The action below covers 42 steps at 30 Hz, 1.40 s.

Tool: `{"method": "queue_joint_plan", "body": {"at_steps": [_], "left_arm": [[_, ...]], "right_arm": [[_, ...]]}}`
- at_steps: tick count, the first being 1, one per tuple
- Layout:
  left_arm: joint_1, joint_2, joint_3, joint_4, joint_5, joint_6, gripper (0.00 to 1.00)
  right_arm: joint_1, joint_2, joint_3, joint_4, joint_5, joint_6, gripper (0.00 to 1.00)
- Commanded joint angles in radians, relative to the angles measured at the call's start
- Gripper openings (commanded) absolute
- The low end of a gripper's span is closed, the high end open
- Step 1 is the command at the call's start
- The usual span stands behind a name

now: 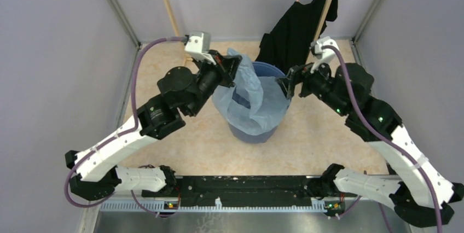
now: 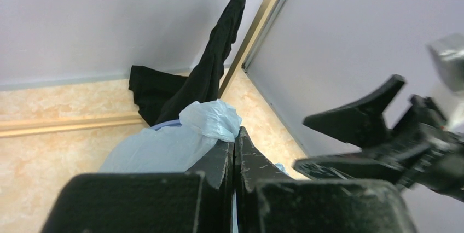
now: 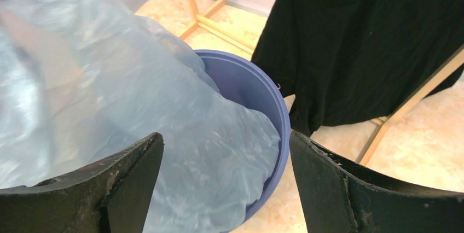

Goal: Put the trash bags into the trash bin

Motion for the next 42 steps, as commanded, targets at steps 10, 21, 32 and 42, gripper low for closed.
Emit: {"method": "queue_joint_plan", "body": {"at_steps": [10, 21, 32, 42], "left_arm": [[0.044, 0.232, 0.205, 0.126, 0.029, 0.121, 0.00], [0.250, 0.238, 0.116, 0.119, 0.272, -0.128, 0.00], [0.375, 0.211, -0.015, 0.205, 0.546, -0.342, 0.00], [0.400, 0.174, -0.081, 0.264, 0.663, -0.422, 0.00]], "right_arm": [[0.008, -0.143, -0.265, 0.174, -0.491, 0.000, 0.61], [0.009, 0.123, -0.302, 0.360, -0.385, 0.096, 0.58], [0.008, 0.229, -0.268, 0.263, -0.217, 0.125, 0.54], [0.008, -0.001, -0.141, 0.094, -0.117, 0.033, 0.69]]}}
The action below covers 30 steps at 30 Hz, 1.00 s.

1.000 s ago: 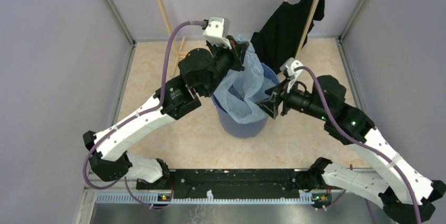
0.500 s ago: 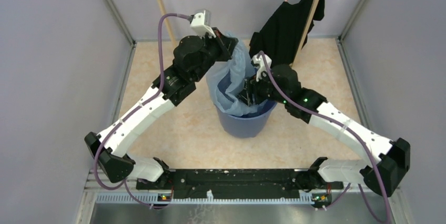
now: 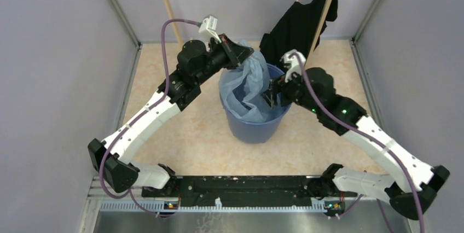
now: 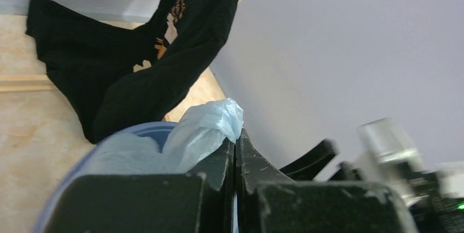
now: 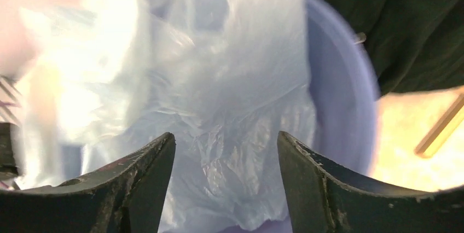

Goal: Put the trash bags into the trash bin

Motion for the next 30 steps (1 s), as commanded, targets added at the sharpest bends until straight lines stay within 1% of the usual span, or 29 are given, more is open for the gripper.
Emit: {"method": "queue_joint_plan", "body": {"at_steps": [1, 3, 8, 11, 13, 17, 21, 24, 27, 28, 29, 30], "left_arm": [[0.010, -0.072, -0.046, 0.095, 0.078, -0.058, 0.00], [0.013, -0.088, -0.059, 0.097, 0.091, -0.068, 0.00], [0.018, -0.121, -0.057, 0.071, 0.117, -0.065, 0.10], [0.018, -0.145, -0.064, 0.060, 0.121, -0.056, 0.14], [0.019, -0.153, -0.066, 0.055, 0.125, -0.052, 0.19], [0.021, -0.174, -0.075, 0.022, 0.154, -0.033, 0.38], [0.025, -0.198, -0.093, 0.008, 0.157, -0.017, 0.57], [0.030, -0.205, -0.090, -0.026, 0.174, 0.008, 0.69], [0.033, -0.232, -0.089, -0.088, 0.150, 0.062, 0.81], [0.033, -0.245, -0.095, -0.101, 0.132, 0.078, 0.84], [0.033, -0.256, -0.106, -0.110, 0.115, 0.093, 0.86], [0.033, -0.267, -0.115, -0.116, 0.100, 0.106, 0.86]], "right_arm": [[0.007, -0.088, 0.135, -0.032, 0.008, -0.048, 0.72], [0.007, -0.092, 0.181, -0.019, -0.042, -0.052, 0.75], [0.008, -0.065, 0.254, 0.044, -0.140, -0.035, 0.82], [0.007, -0.025, 0.279, 0.089, -0.216, 0.007, 0.82], [0.008, 0.003, 0.284, 0.111, -0.223, 0.032, 0.82], [0.007, 0.048, 0.274, 0.140, -0.180, 0.053, 0.82], [0.008, 0.073, 0.234, 0.228, -0.210, 0.088, 0.81], [0.008, 0.083, 0.213, 0.260, -0.176, 0.111, 0.69], [0.008, 0.063, 0.186, 0.274, -0.113, 0.107, 0.58], [0.008, 0.053, 0.171, 0.281, -0.089, 0.106, 0.47], [0.007, 0.046, 0.159, 0.291, -0.072, 0.106, 0.30], [0.007, 0.040, 0.151, 0.296, -0.060, 0.106, 0.17]]}}
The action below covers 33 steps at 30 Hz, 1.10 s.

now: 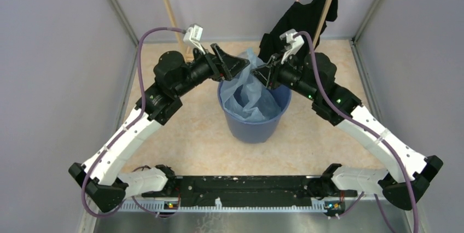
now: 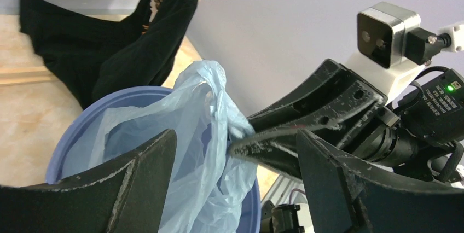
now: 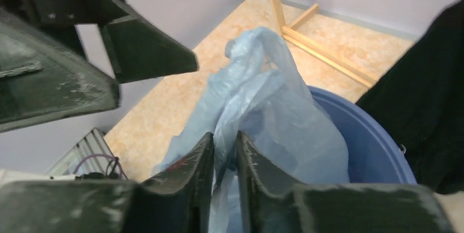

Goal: Put the trash bags into the trash bin

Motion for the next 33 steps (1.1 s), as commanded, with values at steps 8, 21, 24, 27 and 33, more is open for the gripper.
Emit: {"method": "queue_joint_plan", "body": {"at_steps": [8, 21, 24, 27, 33], "left_arm": [[0.004, -0.016, -0.029, -0.056, 0.055, 0.129, 0.81], [-0.007, 0.114, 0.071, -0.139, 0.016, 0.201, 0.59], [-0.013, 0.146, 0.106, -0.149, 0.005, 0.206, 0.46], [-0.015, 0.136, 0.106, -0.135, 0.007, 0.209, 0.55], [-0.029, 0.138, 0.076, -0.079, 0.046, 0.179, 0.69]], "right_arm": [[0.007, -0.051, -0.023, 0.083, 0.062, 0.004, 0.00], [0.008, -0.094, -0.006, 0.071, 0.045, 0.001, 0.00], [0.008, -0.098, 0.000, 0.058, 0.041, -0.002, 0.00], [0.007, -0.108, -0.003, 0.037, 0.057, -0.012, 0.00], [0.008, -0.115, -0.008, 0.041, 0.068, -0.020, 0.00]]}}
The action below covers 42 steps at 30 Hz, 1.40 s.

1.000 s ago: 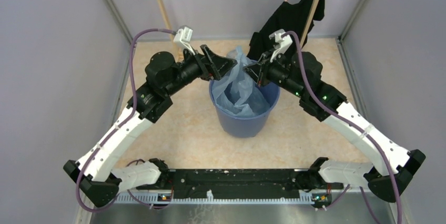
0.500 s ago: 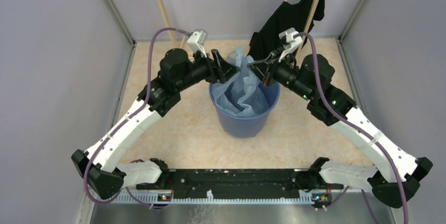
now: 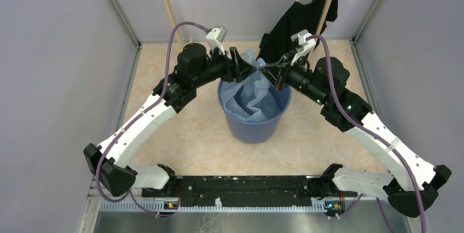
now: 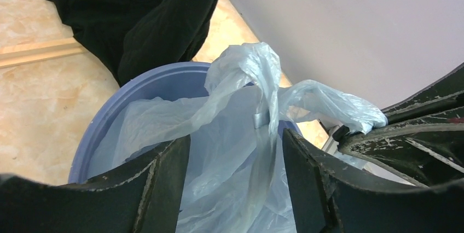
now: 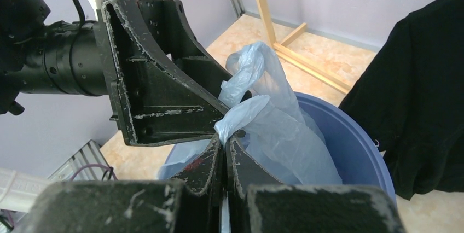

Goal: Put the trash bags into the trash bin

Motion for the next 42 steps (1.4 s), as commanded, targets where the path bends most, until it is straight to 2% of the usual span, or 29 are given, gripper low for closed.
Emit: {"method": "queue_joint_plan", "body": {"at_steps": [1, 4, 9, 10, 13, 16, 21, 23, 25, 30, 34, 36, 42], "left_arm": [[-0.021, -0.002, 0.015, 0.063, 0.034, -0.013, 0.64], [-0.025, 0.017, 0.038, 0.045, 0.004, 0.002, 0.49], [-0.025, -0.049, 0.040, 0.016, -0.108, 0.053, 0.05], [-0.024, -0.076, 0.026, 0.020, -0.130, 0.053, 0.00], [-0.023, -0.147, -0.026, 0.039, -0.155, 0.041, 0.00], [-0.023, -0.181, -0.033, 0.043, -0.136, 0.020, 0.00], [-0.023, -0.210, -0.050, 0.069, -0.101, -0.010, 0.00], [-0.023, -0.212, -0.057, 0.079, -0.089, -0.021, 0.00], [-0.023, -0.207, -0.062, 0.088, -0.070, -0.031, 0.00], [-0.023, -0.198, -0.077, 0.124, -0.033, -0.059, 0.00], [-0.023, -0.187, -0.071, 0.127, -0.026, -0.066, 0.00], [-0.022, -0.186, -0.069, 0.129, -0.023, -0.069, 0.00], [-0.021, -0.182, -0.071, 0.150, -0.014, -0.096, 0.00]], "right_arm": [[0.008, -0.031, 0.031, 0.024, 0.007, -0.018, 0.00], [0.008, -0.035, 0.035, 0.015, 0.007, -0.022, 0.00], [0.008, -0.084, 0.022, -0.079, 0.083, -0.067, 0.03], [0.007, -0.100, 0.015, -0.109, 0.120, -0.084, 0.05], [0.008, -0.148, -0.006, -0.216, 0.234, -0.138, 0.15], [0.008, -0.176, 0.004, -0.334, 0.355, -0.161, 0.31], [0.008, -0.133, 0.102, -0.572, 0.458, -0.032, 0.62], [0.007, -0.106, 0.152, -0.653, 0.433, 0.030, 0.69], [0.007, -0.095, 0.183, -0.674, 0.335, 0.066, 0.72], [0.008, -0.123, 0.190, -0.553, 0.133, 0.126, 0.75], [0.007, -0.122, 0.189, -0.510, 0.089, 0.156, 0.80], [0.007, -0.114, 0.173, -0.493, 0.111, 0.178, 0.80], [0.030, -0.015, 0.158, -0.476, 0.364, 0.254, 0.81]]}}
